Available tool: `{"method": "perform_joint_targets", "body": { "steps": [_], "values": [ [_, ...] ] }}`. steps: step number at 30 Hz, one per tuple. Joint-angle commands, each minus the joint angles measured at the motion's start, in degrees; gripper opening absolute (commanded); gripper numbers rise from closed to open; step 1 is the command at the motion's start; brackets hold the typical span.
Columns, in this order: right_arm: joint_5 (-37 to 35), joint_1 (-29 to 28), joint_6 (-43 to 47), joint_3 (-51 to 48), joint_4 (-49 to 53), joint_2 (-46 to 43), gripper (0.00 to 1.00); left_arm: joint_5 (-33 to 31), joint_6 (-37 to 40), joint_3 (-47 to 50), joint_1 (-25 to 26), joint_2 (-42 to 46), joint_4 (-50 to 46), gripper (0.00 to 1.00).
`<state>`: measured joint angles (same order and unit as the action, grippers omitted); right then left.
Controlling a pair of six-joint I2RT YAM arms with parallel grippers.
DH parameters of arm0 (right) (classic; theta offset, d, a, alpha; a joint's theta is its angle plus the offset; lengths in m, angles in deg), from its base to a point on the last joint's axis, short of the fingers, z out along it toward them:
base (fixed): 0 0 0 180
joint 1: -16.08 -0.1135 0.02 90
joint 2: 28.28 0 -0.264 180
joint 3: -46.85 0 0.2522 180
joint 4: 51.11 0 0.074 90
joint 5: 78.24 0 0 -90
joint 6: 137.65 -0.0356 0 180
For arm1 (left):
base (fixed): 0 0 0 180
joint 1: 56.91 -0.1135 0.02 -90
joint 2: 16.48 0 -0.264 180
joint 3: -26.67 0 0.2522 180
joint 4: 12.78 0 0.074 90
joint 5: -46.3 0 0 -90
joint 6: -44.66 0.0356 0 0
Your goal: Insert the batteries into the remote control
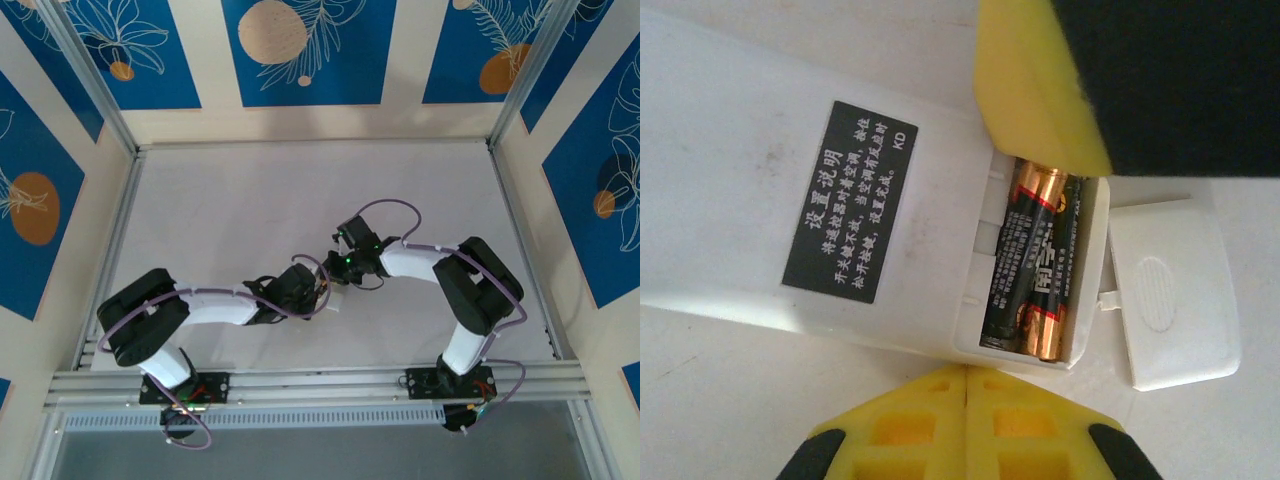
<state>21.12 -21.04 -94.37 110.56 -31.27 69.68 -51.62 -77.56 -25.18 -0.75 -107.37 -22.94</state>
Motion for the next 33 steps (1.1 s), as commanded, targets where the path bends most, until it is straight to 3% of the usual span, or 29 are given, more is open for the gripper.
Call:
{"method": "perform_joint_targets", "body": {
  "steps": [1, 8, 14, 19, 33],
  "values": [
    [1.7, -0.2, 0.2, -1.3, 3.3, -3.2, 0.17, -2.0, 1.8, -0.3, -0.5, 0.6, -4.0, 0.00],
    [5.0, 3.6, 3.4, -2.5, 1.2, -5.2, 0.22, -1.9, -0.3, 0.8, -0.6, 3.7, -5.8, 0.02],
    [11.0, 5.8, 3.2, -5.4, -4.8, -3.4, 0.23, 1.6, -5.2, 1.8, -0.6, 4.8, -2.8, 0.18],
    [16.2, 7.3, 0.8, -8.0, -11.5, -1.4, 0.26, 3.2, -8.9, 3.2, -0.6, 4.9, 0.5, 0.19],
    [19.1, 8.6, -0.9, -8.0, -14.4, 2.3, 0.26, 4.2, -9.1, 3.1, -1.3, 2.5, 2.5, 0.17]
  ]
}}
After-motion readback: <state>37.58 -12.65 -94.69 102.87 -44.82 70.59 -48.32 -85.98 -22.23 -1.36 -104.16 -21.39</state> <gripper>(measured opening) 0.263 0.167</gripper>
